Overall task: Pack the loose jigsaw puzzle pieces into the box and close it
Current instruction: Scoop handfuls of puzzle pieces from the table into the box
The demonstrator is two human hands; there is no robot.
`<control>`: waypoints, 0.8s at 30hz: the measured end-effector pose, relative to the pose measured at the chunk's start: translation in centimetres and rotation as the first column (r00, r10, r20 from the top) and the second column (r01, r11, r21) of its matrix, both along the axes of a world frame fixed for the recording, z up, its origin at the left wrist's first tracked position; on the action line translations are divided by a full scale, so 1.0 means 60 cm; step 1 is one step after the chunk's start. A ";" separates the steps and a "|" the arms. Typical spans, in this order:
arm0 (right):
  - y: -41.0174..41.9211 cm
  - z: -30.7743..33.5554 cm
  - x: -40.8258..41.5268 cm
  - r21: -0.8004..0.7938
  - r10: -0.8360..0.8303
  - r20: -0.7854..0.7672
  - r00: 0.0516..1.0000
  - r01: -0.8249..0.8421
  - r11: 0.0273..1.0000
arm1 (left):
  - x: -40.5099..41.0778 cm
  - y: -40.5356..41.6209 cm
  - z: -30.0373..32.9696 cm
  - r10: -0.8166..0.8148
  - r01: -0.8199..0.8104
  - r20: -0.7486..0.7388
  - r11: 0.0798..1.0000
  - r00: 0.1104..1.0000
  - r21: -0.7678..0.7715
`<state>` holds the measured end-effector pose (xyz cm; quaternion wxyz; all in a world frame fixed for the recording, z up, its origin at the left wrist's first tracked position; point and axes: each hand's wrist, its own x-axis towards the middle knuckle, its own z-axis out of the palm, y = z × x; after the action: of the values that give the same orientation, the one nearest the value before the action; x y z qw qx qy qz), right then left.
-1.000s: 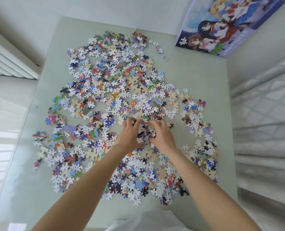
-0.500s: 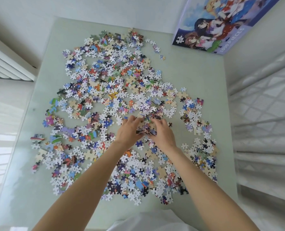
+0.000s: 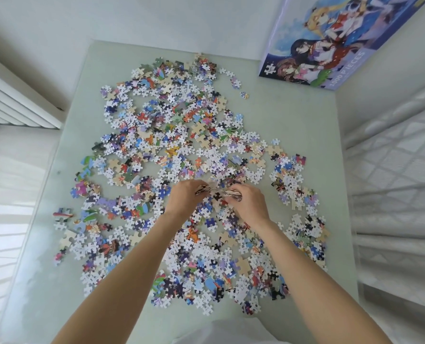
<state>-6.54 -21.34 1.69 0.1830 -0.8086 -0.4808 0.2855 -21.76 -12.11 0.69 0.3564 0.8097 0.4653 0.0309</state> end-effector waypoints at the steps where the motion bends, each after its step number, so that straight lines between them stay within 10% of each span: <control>1: 0.001 0.000 0.003 -0.011 0.002 -0.011 1.000 -0.002 1.000 | -0.001 0.002 0.001 0.016 -0.016 0.000 1.000 1.000 -0.013; 17: -0.024 0.074 0.074 -0.035 0.024 -0.132 0.991 -0.029 0.999 | 0.005 0.019 0.084 -0.149 0.153 -0.059 0.986 0.987 0.071; 24: 0.001 0.230 0.156 0.224 -0.030 -0.258 0.966 0.090 0.970 | 0.105 0.066 0.226 -0.204 0.153 0.181 0.953 0.962 0.262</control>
<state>2.80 -21.28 15.46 0.3452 -0.7527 -0.4588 0.3220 -15.45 -8.12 14.28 0.3010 0.8788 0.3430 0.1396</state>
